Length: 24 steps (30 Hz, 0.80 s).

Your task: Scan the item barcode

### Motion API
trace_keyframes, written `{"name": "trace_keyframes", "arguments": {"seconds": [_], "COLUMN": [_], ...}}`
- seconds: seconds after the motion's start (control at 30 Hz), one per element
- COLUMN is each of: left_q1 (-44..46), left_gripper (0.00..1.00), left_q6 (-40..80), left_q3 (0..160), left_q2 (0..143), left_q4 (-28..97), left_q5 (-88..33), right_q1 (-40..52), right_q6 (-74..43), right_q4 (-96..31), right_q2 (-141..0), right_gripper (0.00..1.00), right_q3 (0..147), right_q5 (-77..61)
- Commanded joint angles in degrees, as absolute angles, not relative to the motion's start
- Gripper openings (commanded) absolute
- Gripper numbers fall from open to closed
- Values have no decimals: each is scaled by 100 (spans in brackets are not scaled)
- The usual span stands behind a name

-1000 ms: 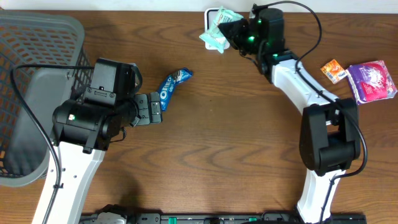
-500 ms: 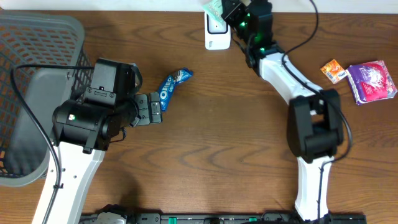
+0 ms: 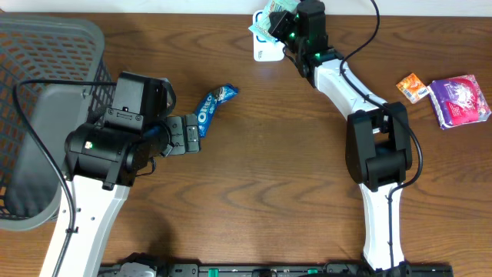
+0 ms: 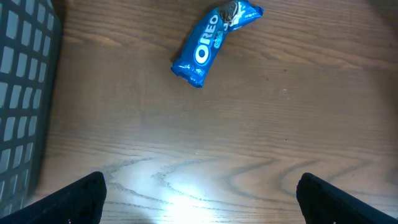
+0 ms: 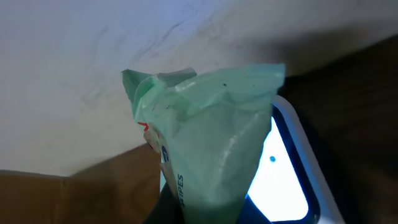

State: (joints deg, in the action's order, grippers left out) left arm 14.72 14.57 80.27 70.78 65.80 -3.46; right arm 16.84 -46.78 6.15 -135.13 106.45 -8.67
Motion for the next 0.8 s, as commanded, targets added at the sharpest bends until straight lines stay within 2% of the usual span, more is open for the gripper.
{"name": "trace_keyframes", "arguments": {"seconds": [0.0,0.1,0.27,0.43,0.63,0.77], "left_q1": [1444,1444,1444,1444,1444,1444], "left_gripper": [98,98,98,98,98,98], "left_q6": [1420,1420,1420,1420,1420,1420], "left_q3": [8036,8036,8036,8036,8036,8036], "left_q2": [7085,7085,7085,7085,7085,7085], "left_q4": [6598,6595,6595,6598,6598,6595], "left_q5": [-274,-272,-272,-274,-272,-272], "right_q1": [1638,1413,683,-370,-1361,-1813], "right_q6": [-4226,-4040,-3579,-2727,-2180,-1752], "right_q4": [591,414,-690,-2683,-4851,-5690], "right_q2": [-13410,-13253,-12551,-11815,-11721,-11821], "right_gripper": [1,1,1,1,1,1], "right_q3": [10877,10936,10997,10997,10991,10971], "right_q5": [-869,-1083,-1100,-808,-49,163]}}
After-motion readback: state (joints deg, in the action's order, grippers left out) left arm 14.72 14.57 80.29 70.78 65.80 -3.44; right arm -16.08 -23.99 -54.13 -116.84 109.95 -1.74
